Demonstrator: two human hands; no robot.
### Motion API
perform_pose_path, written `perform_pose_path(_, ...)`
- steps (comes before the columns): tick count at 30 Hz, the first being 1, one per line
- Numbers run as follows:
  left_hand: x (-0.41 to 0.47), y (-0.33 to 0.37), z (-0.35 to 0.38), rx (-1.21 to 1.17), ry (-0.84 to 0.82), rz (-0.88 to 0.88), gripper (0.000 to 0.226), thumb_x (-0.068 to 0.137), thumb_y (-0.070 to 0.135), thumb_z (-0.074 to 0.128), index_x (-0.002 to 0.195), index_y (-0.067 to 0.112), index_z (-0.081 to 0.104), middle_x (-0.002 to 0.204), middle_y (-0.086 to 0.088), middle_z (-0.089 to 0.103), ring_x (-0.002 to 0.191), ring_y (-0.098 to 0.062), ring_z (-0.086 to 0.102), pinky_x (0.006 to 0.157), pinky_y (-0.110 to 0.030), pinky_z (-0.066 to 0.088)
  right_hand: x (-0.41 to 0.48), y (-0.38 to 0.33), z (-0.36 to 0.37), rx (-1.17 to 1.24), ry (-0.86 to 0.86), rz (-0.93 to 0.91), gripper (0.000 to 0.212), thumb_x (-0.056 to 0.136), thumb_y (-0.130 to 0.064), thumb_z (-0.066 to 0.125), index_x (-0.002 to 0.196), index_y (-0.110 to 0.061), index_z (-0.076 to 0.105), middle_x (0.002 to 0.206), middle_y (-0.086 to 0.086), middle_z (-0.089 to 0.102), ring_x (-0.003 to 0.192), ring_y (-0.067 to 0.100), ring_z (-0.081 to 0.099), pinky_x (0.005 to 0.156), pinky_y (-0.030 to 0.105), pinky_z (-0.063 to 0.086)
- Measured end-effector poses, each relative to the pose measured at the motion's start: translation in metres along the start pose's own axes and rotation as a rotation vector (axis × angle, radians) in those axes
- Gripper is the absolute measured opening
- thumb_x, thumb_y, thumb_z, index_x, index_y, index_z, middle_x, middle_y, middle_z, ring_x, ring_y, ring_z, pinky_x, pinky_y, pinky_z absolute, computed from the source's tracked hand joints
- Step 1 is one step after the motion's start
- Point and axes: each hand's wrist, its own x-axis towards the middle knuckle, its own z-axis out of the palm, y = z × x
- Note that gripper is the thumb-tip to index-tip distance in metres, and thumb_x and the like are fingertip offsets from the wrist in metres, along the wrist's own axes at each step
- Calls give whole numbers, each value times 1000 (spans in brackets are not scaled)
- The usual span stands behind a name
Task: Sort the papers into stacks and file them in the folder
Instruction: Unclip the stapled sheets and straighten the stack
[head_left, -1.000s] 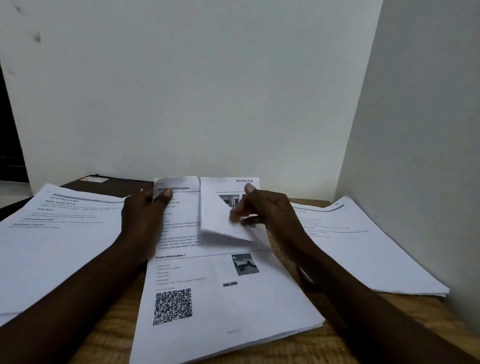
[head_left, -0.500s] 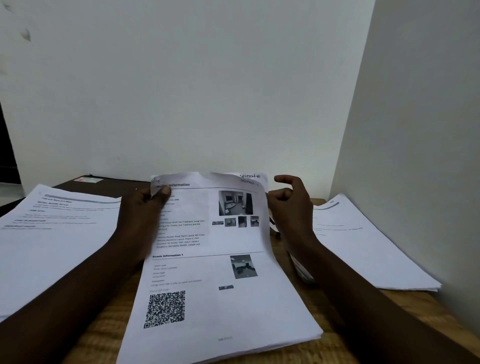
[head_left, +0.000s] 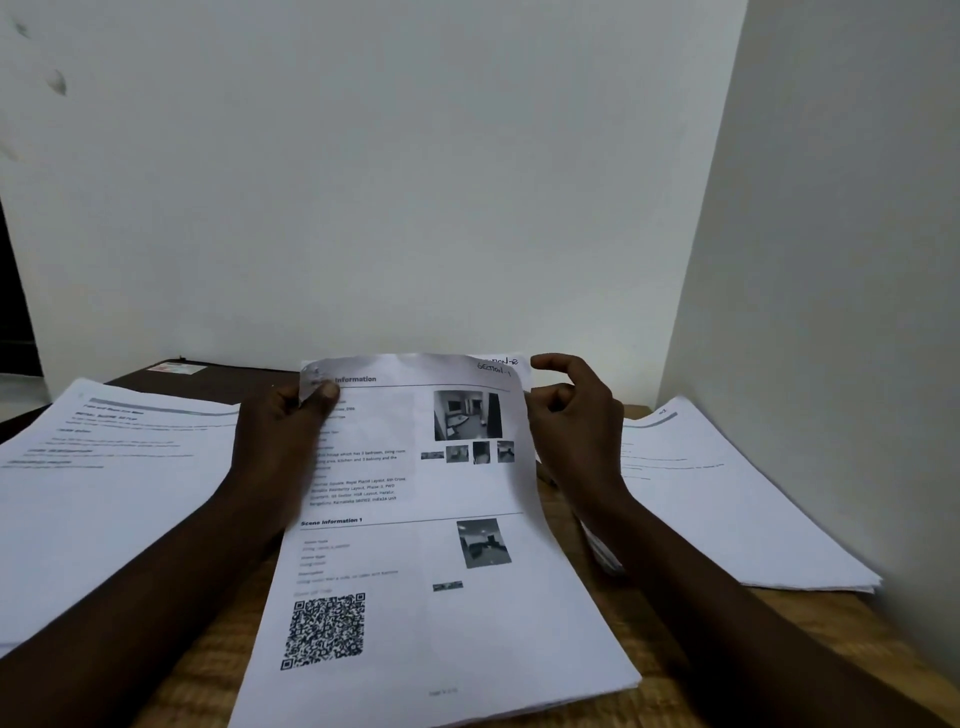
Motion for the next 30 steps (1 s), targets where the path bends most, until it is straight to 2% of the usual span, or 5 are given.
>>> perform_pose_path(8,-1,1,0,19,42,13,14,93,23,67,83,18,75,93,-13,75,95,-37,70,94,-57,52,-5,-6,-1,-32,33,-94,14,81,-10,68,93,-17,67,63,-7,69,50,3,56,58,26,43)
perform_pose_path(16,0,1,0,44,48,33,16,93,25,66,87,12,74,93,-16,74,91,-37,70,89,-56,53,-7,-1,7,-69,138,-254,12,81,-13,72,82,-21,64,126,-11,56,114,8,48,86,30,45)
perform_pose_path(23,1,2,0,33,55,-5,17,94,25,65,86,10,71,91,-17,72,82,-31,68,79,-43,54,-12,-21,4,381,-199,38,31,94,-43,57,80,-16,59,49,-5,53,46,14,48,49,24,36)
perform_pose_path(26,0,5,1,14,35,-2,17,95,22,64,90,7,71,90,-17,72,80,-28,67,76,-39,54,-8,-25,3,566,-186,335,28,101,-35,47,91,-12,60,48,6,56,47,24,58,43,24,40)
perform_pose_path(30,-2,6,4,-28,-1,-20,14,96,19,62,92,9,71,84,-7,74,75,-21,70,68,-30,59,-5,-9,2,124,-22,184,36,84,-32,73,110,-24,49,88,-10,61,74,9,58,60,18,41)
